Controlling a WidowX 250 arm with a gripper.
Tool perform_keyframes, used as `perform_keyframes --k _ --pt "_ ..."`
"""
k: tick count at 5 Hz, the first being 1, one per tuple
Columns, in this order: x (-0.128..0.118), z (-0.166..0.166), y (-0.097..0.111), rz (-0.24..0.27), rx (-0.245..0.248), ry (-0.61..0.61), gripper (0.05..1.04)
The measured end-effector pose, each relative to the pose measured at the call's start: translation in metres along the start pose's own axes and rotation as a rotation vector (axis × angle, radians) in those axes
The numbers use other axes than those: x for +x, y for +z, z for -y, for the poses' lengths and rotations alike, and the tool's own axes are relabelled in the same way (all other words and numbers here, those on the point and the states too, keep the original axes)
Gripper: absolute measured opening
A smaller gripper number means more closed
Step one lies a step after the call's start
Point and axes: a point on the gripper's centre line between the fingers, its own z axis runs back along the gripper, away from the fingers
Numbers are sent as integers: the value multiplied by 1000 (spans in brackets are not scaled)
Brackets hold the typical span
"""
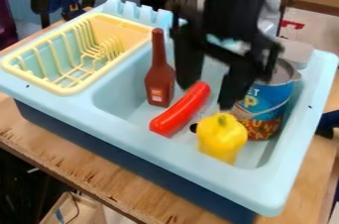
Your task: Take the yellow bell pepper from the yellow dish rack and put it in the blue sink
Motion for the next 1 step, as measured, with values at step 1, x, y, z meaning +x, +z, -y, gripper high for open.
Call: perform_keyframes --k 1 --pt "2 -8 40 80 18 28 1011"
